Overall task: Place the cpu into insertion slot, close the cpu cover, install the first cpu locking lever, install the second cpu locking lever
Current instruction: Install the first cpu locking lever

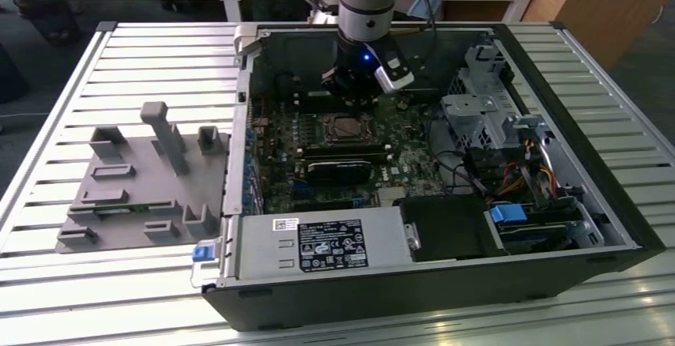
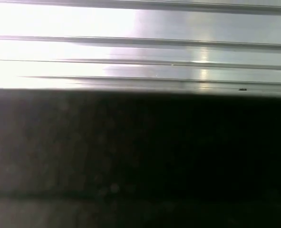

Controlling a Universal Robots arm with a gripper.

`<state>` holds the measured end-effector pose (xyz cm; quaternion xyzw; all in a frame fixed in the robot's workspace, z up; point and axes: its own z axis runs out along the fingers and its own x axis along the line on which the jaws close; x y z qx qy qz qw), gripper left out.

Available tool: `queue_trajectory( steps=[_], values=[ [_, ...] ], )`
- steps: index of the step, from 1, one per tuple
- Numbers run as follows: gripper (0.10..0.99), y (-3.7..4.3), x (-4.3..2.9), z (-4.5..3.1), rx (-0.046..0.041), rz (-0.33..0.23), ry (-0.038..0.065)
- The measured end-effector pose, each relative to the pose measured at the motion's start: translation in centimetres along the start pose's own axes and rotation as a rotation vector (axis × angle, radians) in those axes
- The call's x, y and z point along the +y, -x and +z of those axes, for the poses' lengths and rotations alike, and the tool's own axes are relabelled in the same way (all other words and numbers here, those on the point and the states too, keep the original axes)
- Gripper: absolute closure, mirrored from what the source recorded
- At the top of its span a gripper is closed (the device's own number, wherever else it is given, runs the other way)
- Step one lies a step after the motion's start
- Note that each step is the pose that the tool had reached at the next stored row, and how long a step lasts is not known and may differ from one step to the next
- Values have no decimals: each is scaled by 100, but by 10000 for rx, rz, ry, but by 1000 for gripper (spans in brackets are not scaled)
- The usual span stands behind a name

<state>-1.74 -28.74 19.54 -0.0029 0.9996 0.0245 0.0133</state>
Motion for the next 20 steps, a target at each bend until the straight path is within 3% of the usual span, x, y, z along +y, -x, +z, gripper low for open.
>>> queue_trajectory(
  steps=[3,6,14,20],
  values=[
    [965,0,1,1,-2,4,124],
    [965,1,4,-9,-9,6,161],
    [965,4,9,-164,-1,5,147],
    [965,4,-22,-166,-1,5,146]
  ],
)
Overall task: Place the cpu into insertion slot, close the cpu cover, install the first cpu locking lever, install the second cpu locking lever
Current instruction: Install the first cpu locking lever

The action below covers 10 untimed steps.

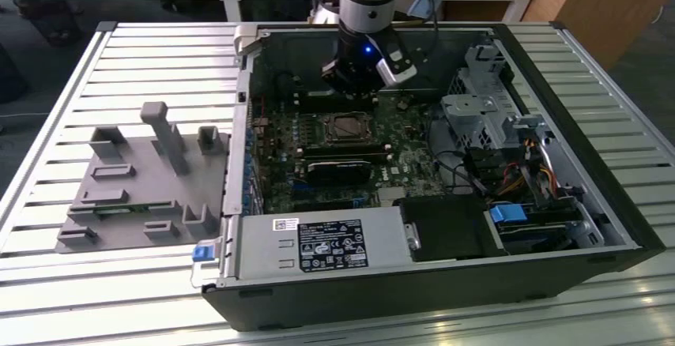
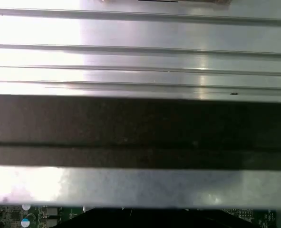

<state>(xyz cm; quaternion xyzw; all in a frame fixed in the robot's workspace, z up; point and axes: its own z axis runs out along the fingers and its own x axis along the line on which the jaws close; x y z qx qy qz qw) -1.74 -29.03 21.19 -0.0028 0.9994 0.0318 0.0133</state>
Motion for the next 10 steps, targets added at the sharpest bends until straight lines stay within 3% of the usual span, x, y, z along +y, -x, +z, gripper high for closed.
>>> queue_trajectory(
  steps=[10],
  values=[
    [965,5,-26,-1,-1,1,1]
  ],
)
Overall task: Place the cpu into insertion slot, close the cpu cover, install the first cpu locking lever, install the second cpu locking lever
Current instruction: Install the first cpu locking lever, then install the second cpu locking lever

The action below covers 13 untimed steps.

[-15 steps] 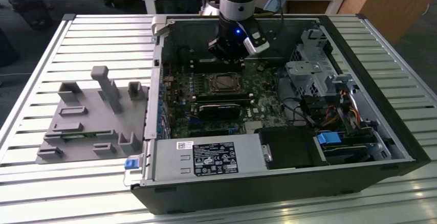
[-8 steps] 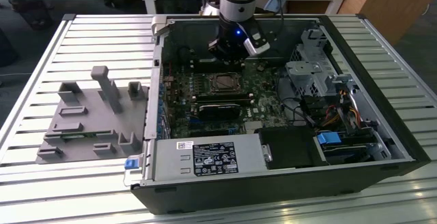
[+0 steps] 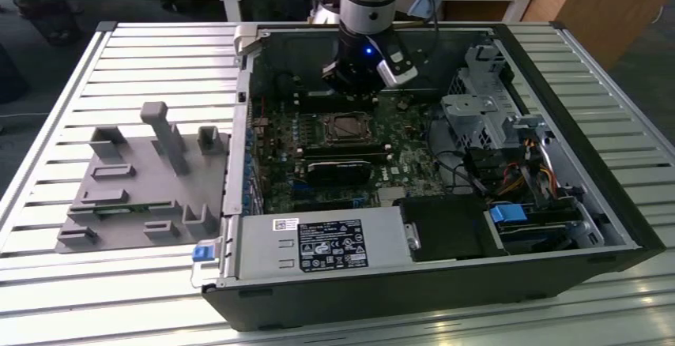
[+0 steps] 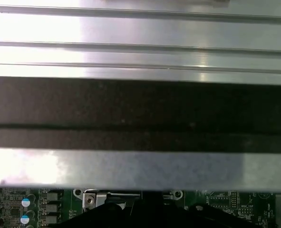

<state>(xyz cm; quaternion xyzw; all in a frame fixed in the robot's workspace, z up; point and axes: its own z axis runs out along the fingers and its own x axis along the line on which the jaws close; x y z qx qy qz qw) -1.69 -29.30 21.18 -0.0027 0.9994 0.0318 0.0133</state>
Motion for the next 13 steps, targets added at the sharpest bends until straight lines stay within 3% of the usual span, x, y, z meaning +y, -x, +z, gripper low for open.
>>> queue_trajectory(
  steps=[13],
  values=[
    [965,1,-32,-2,-1,0,1]
  ],
)
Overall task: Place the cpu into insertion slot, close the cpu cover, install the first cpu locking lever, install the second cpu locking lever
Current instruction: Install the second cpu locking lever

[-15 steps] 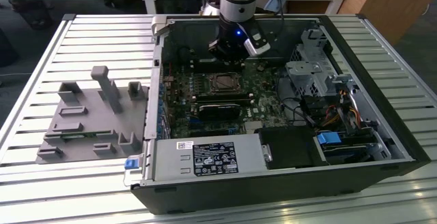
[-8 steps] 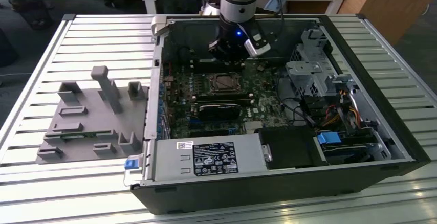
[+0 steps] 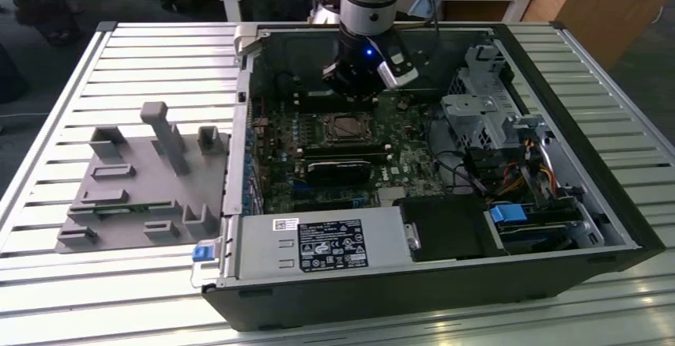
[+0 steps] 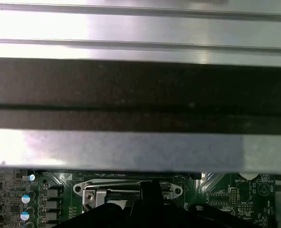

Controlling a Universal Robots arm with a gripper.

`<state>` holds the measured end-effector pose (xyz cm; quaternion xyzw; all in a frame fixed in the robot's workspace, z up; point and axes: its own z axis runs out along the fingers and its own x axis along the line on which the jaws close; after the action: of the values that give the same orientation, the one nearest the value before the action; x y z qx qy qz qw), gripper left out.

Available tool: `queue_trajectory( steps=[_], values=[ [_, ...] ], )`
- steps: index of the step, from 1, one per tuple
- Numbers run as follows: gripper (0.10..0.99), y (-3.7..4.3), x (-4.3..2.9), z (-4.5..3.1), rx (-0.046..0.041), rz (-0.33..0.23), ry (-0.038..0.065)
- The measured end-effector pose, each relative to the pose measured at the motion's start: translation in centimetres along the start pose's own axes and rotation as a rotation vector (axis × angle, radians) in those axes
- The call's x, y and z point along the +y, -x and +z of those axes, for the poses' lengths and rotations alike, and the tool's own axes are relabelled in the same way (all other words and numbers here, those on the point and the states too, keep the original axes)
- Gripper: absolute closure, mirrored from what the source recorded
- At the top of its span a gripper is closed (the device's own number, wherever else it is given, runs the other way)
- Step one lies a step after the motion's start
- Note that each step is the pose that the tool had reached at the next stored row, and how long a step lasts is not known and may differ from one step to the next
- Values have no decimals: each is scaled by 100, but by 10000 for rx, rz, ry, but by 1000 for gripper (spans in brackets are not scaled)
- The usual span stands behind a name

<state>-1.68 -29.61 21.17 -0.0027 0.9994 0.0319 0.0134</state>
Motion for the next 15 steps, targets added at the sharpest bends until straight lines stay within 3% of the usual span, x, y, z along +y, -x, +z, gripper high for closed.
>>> queue_trajectory(
  steps=[15],
  values=[
    [965,0,-42,-3,0,0,0]
  ],
)
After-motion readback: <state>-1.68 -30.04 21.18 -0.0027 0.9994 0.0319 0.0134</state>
